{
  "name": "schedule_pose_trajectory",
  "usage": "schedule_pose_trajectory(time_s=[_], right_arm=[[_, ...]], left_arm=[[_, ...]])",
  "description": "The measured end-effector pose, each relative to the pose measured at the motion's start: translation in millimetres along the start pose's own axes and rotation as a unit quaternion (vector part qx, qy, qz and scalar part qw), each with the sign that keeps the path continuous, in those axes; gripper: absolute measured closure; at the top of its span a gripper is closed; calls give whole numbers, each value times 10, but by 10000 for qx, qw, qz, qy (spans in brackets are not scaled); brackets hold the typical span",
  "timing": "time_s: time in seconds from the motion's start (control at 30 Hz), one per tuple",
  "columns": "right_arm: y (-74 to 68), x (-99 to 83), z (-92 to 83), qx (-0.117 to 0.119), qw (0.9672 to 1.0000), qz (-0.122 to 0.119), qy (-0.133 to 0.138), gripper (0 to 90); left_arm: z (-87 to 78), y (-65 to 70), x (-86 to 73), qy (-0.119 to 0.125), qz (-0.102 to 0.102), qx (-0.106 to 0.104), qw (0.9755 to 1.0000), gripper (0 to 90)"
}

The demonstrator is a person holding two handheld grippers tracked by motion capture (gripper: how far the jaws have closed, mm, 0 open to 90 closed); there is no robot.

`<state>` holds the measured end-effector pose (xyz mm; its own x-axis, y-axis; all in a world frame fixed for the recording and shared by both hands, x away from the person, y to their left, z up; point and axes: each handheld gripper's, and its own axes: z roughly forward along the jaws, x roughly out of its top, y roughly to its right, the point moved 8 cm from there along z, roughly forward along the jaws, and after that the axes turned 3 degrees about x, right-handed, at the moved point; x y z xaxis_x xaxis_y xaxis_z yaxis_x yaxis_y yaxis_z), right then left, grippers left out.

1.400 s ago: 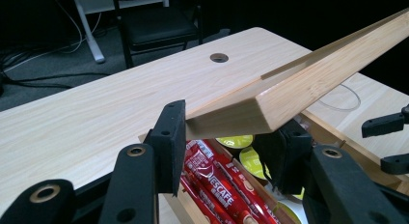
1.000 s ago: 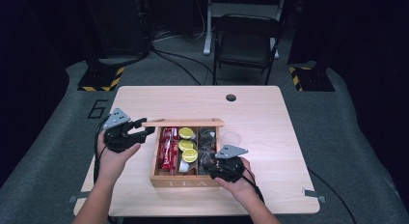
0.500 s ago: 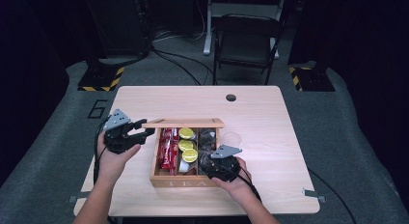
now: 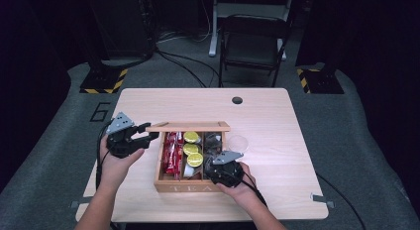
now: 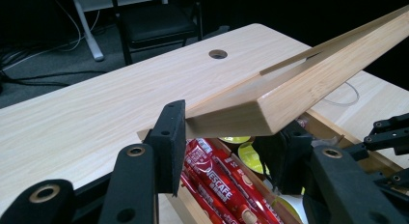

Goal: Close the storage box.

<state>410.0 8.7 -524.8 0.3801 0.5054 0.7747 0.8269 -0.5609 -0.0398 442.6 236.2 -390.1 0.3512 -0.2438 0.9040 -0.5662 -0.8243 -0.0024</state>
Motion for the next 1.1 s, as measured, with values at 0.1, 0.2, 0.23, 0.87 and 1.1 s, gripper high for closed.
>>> schedule_pose_trajectory(time_s=[0.1, 0.2, 0.23, 0.87, 1.1], right_arm=[[7, -6, -5, 10, 10000, 9, -35, 671], [9, -2, -7, 11, 10000, 4, -21, 709], [3, 5, -13, -18, 10000, 11, -2, 737], [-13, 74, -119, 139, 9997, 22, 219, 821], [-15, 157, -245, 136, 9989, 99, 429, 821]], left_arm=[[0, 0, 0, 0, 0, 0, 10000, 548], [0, 0, 1, 2, -6, 3, 10000, 548], [1, -1, 2, 6, -6, 5, 10000, 548], [1, -2, 2, 9, 0, -10, 10000, 548], [0, -2, 1, 9, -6, -7, 10000, 548]])
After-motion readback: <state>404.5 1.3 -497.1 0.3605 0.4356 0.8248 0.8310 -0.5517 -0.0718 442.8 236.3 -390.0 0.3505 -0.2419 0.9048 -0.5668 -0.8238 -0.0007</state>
